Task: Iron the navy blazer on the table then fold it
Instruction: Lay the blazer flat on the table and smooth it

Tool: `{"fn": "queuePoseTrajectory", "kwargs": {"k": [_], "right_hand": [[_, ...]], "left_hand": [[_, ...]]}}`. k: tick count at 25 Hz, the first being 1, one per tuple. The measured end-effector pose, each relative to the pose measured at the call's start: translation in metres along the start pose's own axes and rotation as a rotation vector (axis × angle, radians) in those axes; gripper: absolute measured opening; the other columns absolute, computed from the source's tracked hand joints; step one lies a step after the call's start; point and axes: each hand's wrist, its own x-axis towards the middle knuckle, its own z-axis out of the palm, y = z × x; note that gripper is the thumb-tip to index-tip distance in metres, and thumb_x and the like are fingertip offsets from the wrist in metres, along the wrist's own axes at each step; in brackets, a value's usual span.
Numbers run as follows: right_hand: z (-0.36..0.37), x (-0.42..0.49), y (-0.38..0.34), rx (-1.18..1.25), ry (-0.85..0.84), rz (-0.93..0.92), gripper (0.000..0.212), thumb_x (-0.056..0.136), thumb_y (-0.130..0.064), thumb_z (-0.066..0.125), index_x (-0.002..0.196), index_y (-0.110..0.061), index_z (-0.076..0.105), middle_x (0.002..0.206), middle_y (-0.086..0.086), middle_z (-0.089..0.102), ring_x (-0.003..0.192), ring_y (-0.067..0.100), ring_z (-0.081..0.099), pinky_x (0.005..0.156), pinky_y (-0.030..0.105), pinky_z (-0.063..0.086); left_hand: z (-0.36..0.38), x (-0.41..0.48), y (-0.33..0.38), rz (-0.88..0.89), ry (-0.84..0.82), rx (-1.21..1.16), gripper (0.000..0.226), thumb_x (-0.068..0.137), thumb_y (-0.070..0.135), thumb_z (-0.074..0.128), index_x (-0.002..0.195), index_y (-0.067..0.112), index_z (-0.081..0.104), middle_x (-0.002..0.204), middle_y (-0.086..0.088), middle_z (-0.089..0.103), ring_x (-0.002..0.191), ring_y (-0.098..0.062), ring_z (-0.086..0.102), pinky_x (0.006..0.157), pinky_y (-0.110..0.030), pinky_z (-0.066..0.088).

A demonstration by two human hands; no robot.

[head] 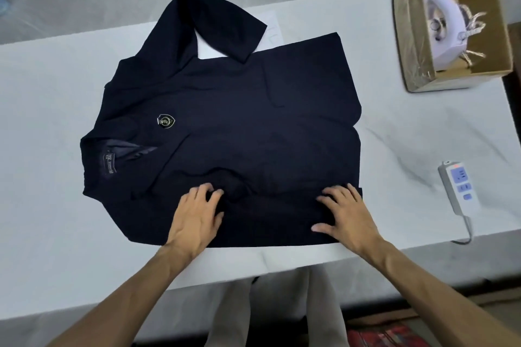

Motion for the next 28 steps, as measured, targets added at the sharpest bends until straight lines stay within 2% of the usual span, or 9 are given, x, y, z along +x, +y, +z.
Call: {"fn": "queuePoseTrajectory", "kwargs": {"k": [3,6,10,13,15,18,21,25,28], "right_hand": [[-0.002,0.018,-0.025,-0.112,-0.188,-0.032,0.056,0.077,-0.046,0.075,0.119,-0.015,0.056,0.112,0.001,0.060,0.109,0.021,0.056,0.112,0.034,0.029],[-0.022,0.031,-0.058,-0.119,-0.362,0.036,0.038,0.091,-0.027,0.055,0.125,-0.016,0.047,0.109,0.005,0.066,0.099,0.027,0.062,0.087,0.033,0.045],[-0.040,-0.006,-0.116,0.472,-0.664,0.012,0.014,0.085,-0.022,0.055,0.091,-0.027,0.066,0.075,-0.002,0.066,0.067,0.013,0.060,0.063,0.026,0.046],[-0.030,-0.019,-0.111,0.283,-1.098,-0.172,0.011,0.085,-0.027,0.060,0.094,-0.031,0.065,0.095,-0.004,0.064,0.084,0.016,0.060,0.073,0.031,0.050],[-0.013,-0.007,-0.078,0.343,-0.711,-0.018,0.019,0.086,-0.030,0.065,0.105,-0.031,0.065,0.102,-0.008,0.062,0.096,0.018,0.059,0.083,0.031,0.048],[-0.008,0.013,-0.017,0.382,0.164,0.611,0.049,0.081,-0.034,0.076,0.121,-0.015,0.054,0.121,0.010,0.053,0.110,0.030,0.048,0.089,0.038,0.043],[0.005,0.013,0.006,0.604,0.028,1.102,0.075,0.078,-0.048,0.075,0.128,-0.005,0.041,0.124,0.019,0.051,0.112,0.040,0.049,0.093,0.050,0.046],[0.016,0.007,-0.003,0.963,-0.049,1.098,0.038,0.084,-0.044,0.070,0.093,-0.008,0.059,0.099,0.006,0.064,0.089,0.028,0.059,0.085,0.042,0.050],[0.002,0.009,0.003,1.078,0.027,0.962,0.024,0.086,-0.030,0.070,0.089,-0.007,0.062,0.098,0.009,0.069,0.087,0.027,0.063,0.078,0.037,0.051]], "left_hand": [[-0.004,-0.011,-0.004,-0.450,-0.077,-0.162,0.044,0.090,0.039,0.068,0.123,0.013,0.054,0.116,-0.013,0.054,0.101,-0.029,0.053,0.084,-0.041,0.047],[-0.007,-0.021,-0.006,-0.921,-0.054,-0.361,0.066,0.086,0.043,0.073,0.131,0.004,0.042,0.132,-0.024,0.045,0.117,-0.044,0.046,0.094,-0.053,0.043],[0.014,-0.033,-0.016,-1.437,0.043,-1.098,0.107,0.074,0.053,0.079,0.151,0.003,0.024,0.151,-0.028,0.033,0.132,-0.049,0.041,0.107,-0.055,0.039],[0.020,-0.043,-0.015,-1.482,0.174,-1.596,0.056,0.089,0.034,0.070,0.129,-0.002,0.054,0.137,-0.018,0.057,0.112,-0.030,0.062,0.090,-0.035,0.049],[0.024,-0.042,-0.016,-1.592,0.286,-1.597,0.020,0.098,0.012,0.054,0.112,0.002,0.063,0.135,-0.012,0.059,0.100,-0.021,0.062,0.083,-0.024,0.044],[0.035,-0.043,-0.017,-1.559,0.382,-1.621,0.047,0.091,0.023,0.065,0.134,0.008,0.054,0.134,-0.008,0.060,0.112,-0.023,0.062,0.087,-0.030,0.047],[0.039,-0.036,-0.007,-1.452,0.365,-1.776,0.066,0.081,0.046,0.076,0.132,0.009,0.057,0.122,-0.007,0.066,0.105,-0.024,0.068,0.077,-0.034,0.057],[0.029,-0.021,0.006,-1.563,0.410,-1.711,0.008,0.094,0.015,0.066,0.098,0.008,0.064,0.113,-0.004,0.067,0.099,-0.023,0.065,0.074,-0.032,0.053],[0.024,-0.031,0.012,-1.595,0.641,-1.648,0.010,0.087,0.011,0.057,0.078,0.015,0.057,0.093,0.002,0.067,0.084,-0.020,0.063,0.070,-0.031,0.051]]}}
